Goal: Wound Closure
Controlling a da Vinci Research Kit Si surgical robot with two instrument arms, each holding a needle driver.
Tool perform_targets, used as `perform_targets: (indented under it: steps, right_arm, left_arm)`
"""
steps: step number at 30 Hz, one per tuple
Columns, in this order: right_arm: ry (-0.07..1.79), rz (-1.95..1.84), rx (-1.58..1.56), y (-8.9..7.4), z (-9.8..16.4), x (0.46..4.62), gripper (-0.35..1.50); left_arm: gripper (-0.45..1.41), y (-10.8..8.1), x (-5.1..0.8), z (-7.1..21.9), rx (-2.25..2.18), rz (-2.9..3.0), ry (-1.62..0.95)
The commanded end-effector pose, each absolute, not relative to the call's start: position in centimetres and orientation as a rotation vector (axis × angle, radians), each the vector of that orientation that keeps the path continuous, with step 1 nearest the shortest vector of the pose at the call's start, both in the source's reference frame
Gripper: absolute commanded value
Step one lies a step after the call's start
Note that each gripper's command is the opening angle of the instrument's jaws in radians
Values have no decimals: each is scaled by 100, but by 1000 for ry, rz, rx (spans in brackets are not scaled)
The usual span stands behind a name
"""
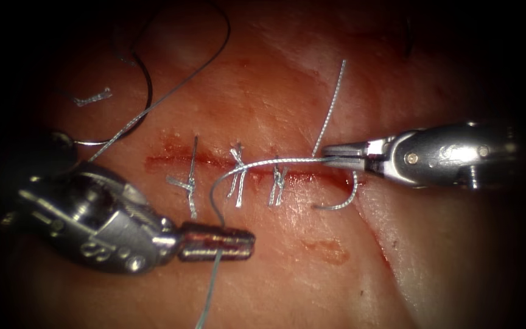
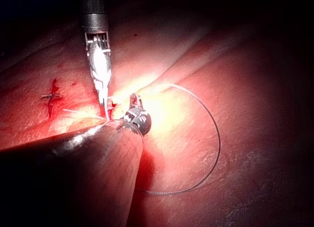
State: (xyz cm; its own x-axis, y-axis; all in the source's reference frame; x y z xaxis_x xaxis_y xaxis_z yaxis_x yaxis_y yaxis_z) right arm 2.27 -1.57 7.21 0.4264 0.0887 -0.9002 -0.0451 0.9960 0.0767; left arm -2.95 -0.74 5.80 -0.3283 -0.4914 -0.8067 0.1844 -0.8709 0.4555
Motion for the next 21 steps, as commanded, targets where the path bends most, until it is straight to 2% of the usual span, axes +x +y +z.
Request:
perform_targets:
  steps: [1,4,6,10,14,16,18,19,20,21]
  right_arm:
    - [1134,103,70,-159,714,224,31]
    - [1138,155,128,-162,694,206,91]
    - [1140,211,176,-162,682,196,109]
    - [1138,303,235,-161,662,186,131]
    - [1149,358,253,-156,651,193,135]
    - [1168,373,248,-151,650,196,121]
    - [1173,386,243,-143,652,198,49]
    - [1170,392,239,-138,655,199,0]
    - [1166,399,233,-130,662,200,-35]
    - [1163,410,231,-125,669,201,-35]
  left_arm:
    - [-45,-74,-298,584,1497,-2215,-403]
    - [-45,-65,-290,579,1491,-2201,-411]
    - [-45,-61,-285,577,1488,-2195,-415]
    - [-45,-55,-280,578,1489,-2198,-423]
    - [-45,-52,-280,582,1481,-2201,-431]
    - [-45,-51,-281,582,1477,-2198,-436]
    - [-45,-51,-283,582,1471,-2198,-443]
    - [-45,-51,-284,582,1472,-2198,-442]
    - [-45,-51,-285,582,1471,-2192,-444]
    - [-45,-51,-286,582,1470,-2193,-445]
